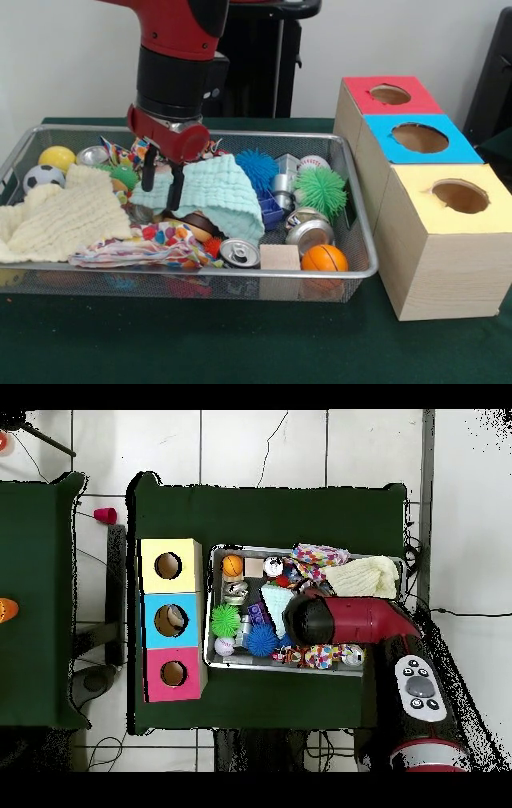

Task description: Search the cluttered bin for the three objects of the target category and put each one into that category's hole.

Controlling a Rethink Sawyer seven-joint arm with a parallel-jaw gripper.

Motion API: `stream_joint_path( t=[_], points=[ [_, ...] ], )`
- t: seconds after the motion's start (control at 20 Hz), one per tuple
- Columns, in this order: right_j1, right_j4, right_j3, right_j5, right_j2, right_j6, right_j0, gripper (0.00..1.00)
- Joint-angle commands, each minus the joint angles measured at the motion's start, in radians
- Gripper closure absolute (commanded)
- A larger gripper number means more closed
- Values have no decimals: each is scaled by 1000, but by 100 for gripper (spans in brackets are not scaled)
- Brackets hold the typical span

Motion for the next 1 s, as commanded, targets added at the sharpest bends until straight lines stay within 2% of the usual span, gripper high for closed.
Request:
stream_joint_path(
  t=[0.05,0.25,0.6,1.0],
  points=[
    [52,-44,-79,43,60,-109,18,0],
    [70,-63,-118,38,46,-120,22,0],
    [115,-94,-138,-4,12,-100,27,0],
    [162,-93,-158,13,21,-90,15,0]
  ],
)
